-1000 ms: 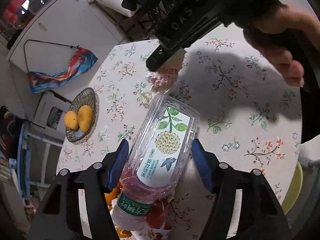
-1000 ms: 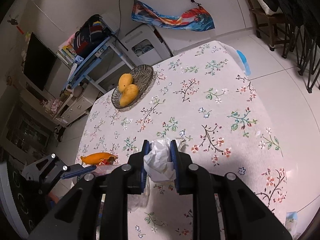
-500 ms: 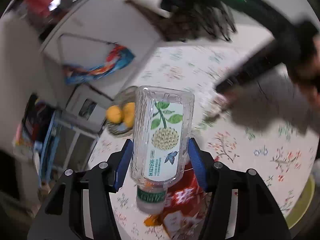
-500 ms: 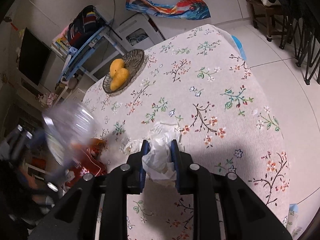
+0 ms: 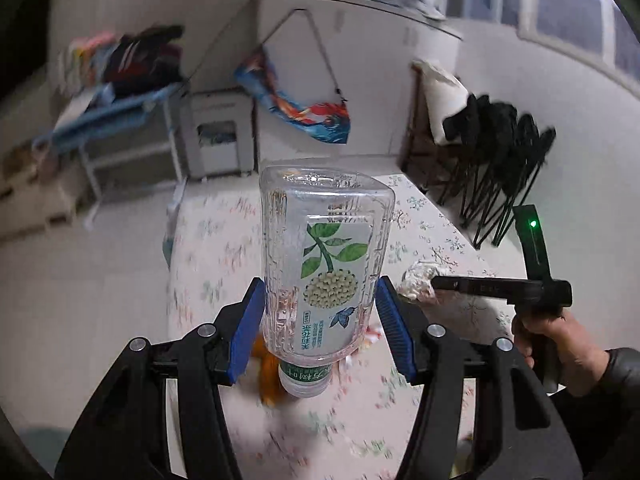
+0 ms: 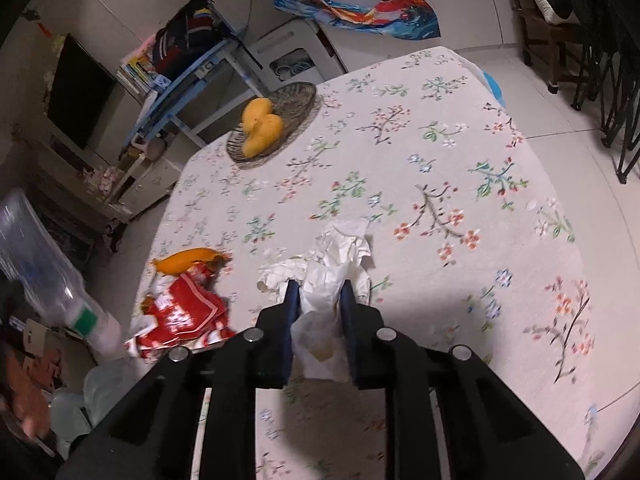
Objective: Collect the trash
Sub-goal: 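Carry the bottle with the left tool while the right tool carries the tissue to the basin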
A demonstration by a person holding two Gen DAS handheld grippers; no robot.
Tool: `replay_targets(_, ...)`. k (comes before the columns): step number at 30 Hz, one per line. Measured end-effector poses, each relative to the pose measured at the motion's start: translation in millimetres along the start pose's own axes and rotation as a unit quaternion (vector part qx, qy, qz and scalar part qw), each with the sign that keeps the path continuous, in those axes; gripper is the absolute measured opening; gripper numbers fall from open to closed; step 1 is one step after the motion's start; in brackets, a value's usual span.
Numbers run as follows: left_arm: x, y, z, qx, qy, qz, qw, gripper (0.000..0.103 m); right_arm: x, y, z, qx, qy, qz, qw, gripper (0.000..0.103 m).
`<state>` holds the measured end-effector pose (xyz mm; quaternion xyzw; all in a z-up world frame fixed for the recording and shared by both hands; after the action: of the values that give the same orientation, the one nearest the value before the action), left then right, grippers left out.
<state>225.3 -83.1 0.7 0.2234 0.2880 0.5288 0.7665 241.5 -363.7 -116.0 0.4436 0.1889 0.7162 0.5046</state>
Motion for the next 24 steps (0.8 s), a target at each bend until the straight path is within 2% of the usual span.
replay_targets(8,38,15,-65,-0.001,0.084,-0.004,0.9964,0.054,20,20,-17,-0.019,-0.002,0.021,1.0,0.021)
replay_targets(10,42,21,-68,-0.01,0.085,0.004,0.9963,0.054,21,26,-22,-0.025,-0.008,0.024,0.999,0.021)
replay_targets(13,50,32,-72,-0.023,0.099,-0.002,0.9949,0.055,25,39,-32,-0.038,-0.014,0.034,0.999,0.021)
replay_targets(17,58,36,-81,-0.019,0.112,0.006,0.9935,0.055,30,50,-43,-0.049,-0.021,0.044,0.998,0.021)
replay_targets(24,50,47,-91,-0.02,0.102,0.012,0.9945,0.055,41,56,-64,-0.052,-0.021,0.053,0.997,0.021)
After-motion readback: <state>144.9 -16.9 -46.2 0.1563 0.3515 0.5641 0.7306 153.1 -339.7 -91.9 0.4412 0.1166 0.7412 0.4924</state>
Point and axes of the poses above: each gripper's, at about its wrist camera, not at the fingertips, and y roughly against the way its jaws point, x to its left, z to its top, the point moved 1 cm from there along -y, roughly the way its jaws point, and after that the axes turned 8 degrees about y, right-handed, at the moved point
